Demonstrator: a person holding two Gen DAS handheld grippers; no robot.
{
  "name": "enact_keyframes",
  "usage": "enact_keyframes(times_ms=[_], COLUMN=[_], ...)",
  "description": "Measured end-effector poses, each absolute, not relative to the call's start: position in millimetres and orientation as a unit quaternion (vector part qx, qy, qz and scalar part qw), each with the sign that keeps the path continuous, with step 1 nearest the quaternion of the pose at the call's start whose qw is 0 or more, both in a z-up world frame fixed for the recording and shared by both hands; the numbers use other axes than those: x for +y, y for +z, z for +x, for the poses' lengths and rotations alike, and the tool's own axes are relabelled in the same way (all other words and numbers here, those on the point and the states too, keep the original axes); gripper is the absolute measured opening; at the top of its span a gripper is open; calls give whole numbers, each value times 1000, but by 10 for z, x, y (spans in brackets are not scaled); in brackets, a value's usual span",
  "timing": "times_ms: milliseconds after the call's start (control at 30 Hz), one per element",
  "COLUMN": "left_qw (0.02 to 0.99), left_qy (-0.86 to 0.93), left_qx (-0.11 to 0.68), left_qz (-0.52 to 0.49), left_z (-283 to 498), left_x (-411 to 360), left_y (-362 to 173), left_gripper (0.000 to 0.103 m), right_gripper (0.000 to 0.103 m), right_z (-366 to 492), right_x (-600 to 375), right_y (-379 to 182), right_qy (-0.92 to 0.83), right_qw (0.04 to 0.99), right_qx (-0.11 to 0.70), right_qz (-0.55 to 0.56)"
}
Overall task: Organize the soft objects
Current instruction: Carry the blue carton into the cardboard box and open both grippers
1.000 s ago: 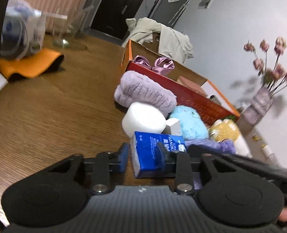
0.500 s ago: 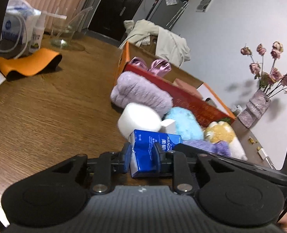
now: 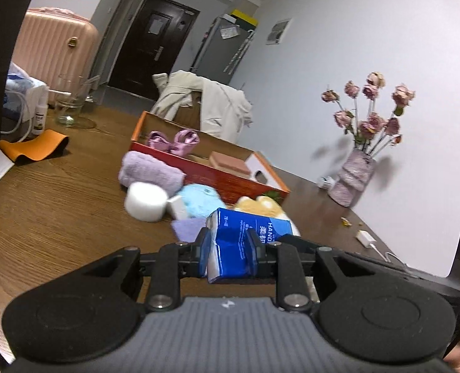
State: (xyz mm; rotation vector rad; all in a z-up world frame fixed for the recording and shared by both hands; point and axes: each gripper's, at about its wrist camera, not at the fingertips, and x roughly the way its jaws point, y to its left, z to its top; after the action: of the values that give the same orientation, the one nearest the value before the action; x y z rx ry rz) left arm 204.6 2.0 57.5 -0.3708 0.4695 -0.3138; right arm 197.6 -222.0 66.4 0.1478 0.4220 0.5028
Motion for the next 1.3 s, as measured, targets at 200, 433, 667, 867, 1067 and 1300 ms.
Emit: enact_keyframes(times_ms=[200, 433, 667, 867, 1067, 1300], left_qw=[944, 942, 915, 896, 869, 871], left_qy=[-167, -195, -215, -184, -138, -89], left_qx=[224, 208, 252, 311, 381, 427], left_qz=[-174, -176, -228, -259, -284, -228], left_z=[2014, 2760, 4342, 5593, 6415, 6822], left_x=[-150, -319, -378, -304, -255, -186], left_y=[658, 1043, 1361, 1111, 526, 112], left_gripper=[24, 24, 24, 24, 24, 25], right_gripper=[13, 13, 14, 16, 18, 17], right_z=[1892, 2500, 4043, 5368, 6290, 6817], right_x=[-2412, -2616, -2688, -2502, -2278, -2229], right_y=[695, 1149, 1745, 1613, 1071, 447], right_qy=[238, 225, 192, 167, 139, 160], right_qw=[946, 955, 958, 948, 935, 901], right_qx=[201, 179, 208, 270, 326, 395], right_qz=[89, 73, 38, 35, 27, 81])
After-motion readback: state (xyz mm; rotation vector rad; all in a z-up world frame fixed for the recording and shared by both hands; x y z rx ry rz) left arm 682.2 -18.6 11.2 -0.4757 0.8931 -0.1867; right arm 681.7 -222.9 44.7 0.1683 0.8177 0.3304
